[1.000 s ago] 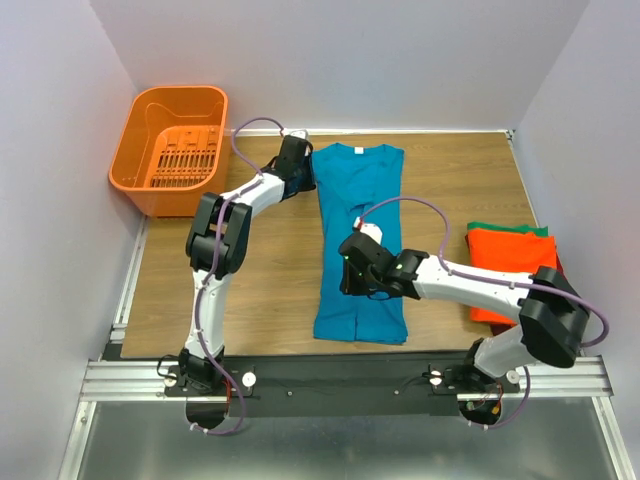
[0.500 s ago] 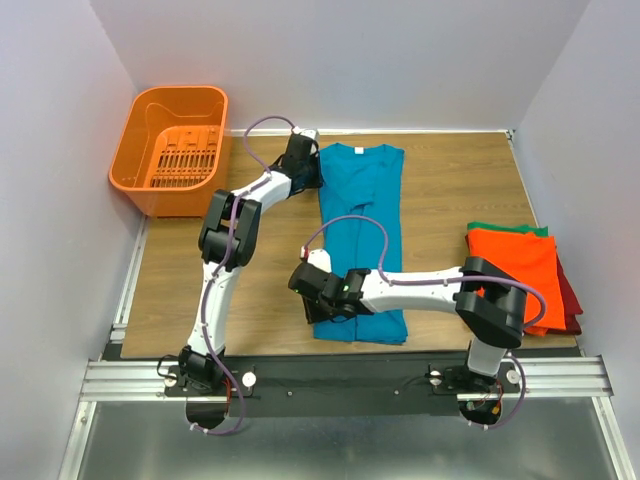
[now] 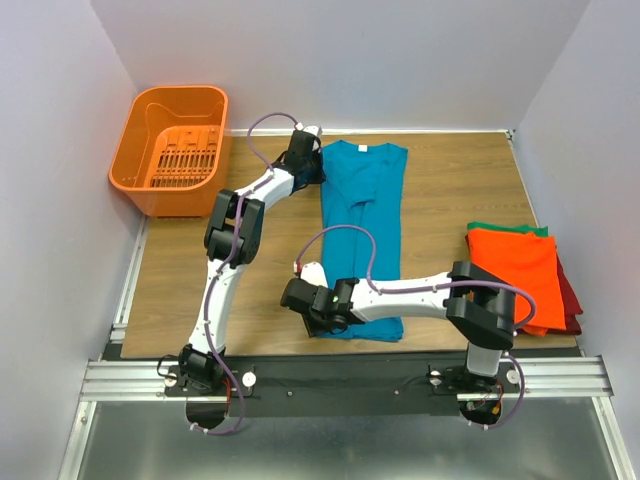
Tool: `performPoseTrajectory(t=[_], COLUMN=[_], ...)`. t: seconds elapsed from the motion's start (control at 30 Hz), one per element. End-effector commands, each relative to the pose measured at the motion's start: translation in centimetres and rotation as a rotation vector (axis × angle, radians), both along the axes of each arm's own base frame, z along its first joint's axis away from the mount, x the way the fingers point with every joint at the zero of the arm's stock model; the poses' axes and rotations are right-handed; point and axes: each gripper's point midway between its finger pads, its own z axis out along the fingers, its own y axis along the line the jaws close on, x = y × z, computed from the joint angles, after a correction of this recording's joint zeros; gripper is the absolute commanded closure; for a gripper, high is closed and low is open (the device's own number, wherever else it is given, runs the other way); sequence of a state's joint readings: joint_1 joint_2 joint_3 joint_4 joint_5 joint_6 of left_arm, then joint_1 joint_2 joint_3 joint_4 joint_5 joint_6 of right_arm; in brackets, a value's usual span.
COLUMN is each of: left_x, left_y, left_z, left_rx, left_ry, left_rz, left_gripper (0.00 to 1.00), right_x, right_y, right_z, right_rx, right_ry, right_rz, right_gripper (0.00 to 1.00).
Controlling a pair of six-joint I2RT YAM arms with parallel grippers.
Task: Fold and stack the t-shirts
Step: Fold the tshirt
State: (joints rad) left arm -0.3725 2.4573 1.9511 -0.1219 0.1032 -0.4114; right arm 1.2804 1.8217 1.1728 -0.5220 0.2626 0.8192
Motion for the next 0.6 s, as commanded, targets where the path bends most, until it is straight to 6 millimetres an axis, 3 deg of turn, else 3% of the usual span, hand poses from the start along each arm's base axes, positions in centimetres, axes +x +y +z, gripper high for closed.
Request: performPoseTrajectory(t=[0.0, 0.17, 0.37, 0.43, 0.57], left_x=[0.1, 0.2, 0.5, 0.8, 1.6], left_y=[0.1, -0.1, 0.0, 0.4, 1.2], left_z=[-0.9, -0.7, -0.5, -0.2, 1.1], left_rx=[-0.007, -0.017, -0.02, -0.011, -0.008], left_ry=[0.025, 0.021, 0.013, 0.001, -0.026], left_rz=[-0.013, -0.019, -0.004, 0.012, 0.049], left_gripper=[0.92, 0.97, 1.0, 1.0, 1.0], right_x=[-0.5, -0.2, -0.2, -0.6, -1.3], right_y=[-0.4, -0.2, 0.1, 0.2, 1.0], right_z=[-1.1, -1.5, -0.2, 0.1, 1.5], right_rx=[-0.069, -0.091, -0.059, -0.042, 0.031], right_ry=[-0.005, -0.011, -0.018, -0.002, 0.023], right_rz=[0.0, -0.004, 0.006, 0.021, 0.045], right_gripper=[0.6, 0.63, 0.92, 0.97, 0.99])
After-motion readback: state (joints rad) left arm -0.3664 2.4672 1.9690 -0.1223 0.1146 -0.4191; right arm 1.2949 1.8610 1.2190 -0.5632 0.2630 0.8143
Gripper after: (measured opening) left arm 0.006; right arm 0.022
